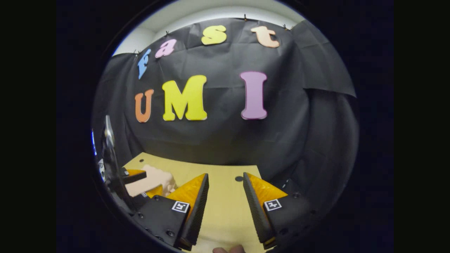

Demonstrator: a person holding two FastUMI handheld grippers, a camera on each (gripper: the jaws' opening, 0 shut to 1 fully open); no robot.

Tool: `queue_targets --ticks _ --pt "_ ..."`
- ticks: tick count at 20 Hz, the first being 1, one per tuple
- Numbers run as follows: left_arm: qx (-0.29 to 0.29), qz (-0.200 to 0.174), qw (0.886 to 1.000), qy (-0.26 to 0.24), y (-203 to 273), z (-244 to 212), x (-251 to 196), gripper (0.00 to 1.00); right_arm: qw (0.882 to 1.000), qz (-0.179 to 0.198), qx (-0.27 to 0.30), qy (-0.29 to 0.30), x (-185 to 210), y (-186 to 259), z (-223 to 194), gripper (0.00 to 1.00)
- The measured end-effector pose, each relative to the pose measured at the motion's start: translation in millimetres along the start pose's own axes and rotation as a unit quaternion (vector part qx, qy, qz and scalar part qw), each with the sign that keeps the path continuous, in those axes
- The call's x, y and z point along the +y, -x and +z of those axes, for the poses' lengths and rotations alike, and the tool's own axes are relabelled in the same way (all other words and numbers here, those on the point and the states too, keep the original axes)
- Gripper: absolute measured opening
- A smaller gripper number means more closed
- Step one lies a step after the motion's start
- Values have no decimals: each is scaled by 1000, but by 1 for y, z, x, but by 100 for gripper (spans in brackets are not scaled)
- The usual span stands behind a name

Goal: First open the suitcase, pack the skin care products into it, and then close the suitcase.

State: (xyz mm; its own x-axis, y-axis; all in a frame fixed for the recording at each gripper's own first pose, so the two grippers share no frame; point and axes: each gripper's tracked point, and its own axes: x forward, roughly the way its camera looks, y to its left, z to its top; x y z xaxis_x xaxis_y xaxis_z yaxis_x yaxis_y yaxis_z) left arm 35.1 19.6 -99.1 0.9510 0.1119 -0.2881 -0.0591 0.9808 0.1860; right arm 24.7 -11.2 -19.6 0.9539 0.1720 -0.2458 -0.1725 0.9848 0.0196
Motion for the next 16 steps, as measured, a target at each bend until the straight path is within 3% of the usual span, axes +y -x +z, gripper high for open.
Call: queue_targets --ticks 3,6,7,8,10,12,13,16 --pt "-74 27 995 62 17 65 32 94 999 14 -47 -3 17 1 39 59" --pt "-137 38 987 79 17 111 55 95 997 15 -82 -3 28 2 68 59" --pt "-148 42 985 82 16 119 60 89 996 7 -92 -6 28 2 76 59" --pt "-155 46 983 86 18 123 63 95 994 3 -105 -13 32 2 85 63" --pt "-159 44 982 96 20 127 66 96 993 -7 -116 -16 36 2 90 78" --pt "-154 46 981 108 22 126 71 95 993 -7 -115 -15 43 3 90 73" --pt "-152 46 981 113 22 125 71 96 993 -5 -115 -15 45 4 89 78" --pt "-152 49 980 120 26 126 72 96 993 -5 -120 -12 51 6 92 80"
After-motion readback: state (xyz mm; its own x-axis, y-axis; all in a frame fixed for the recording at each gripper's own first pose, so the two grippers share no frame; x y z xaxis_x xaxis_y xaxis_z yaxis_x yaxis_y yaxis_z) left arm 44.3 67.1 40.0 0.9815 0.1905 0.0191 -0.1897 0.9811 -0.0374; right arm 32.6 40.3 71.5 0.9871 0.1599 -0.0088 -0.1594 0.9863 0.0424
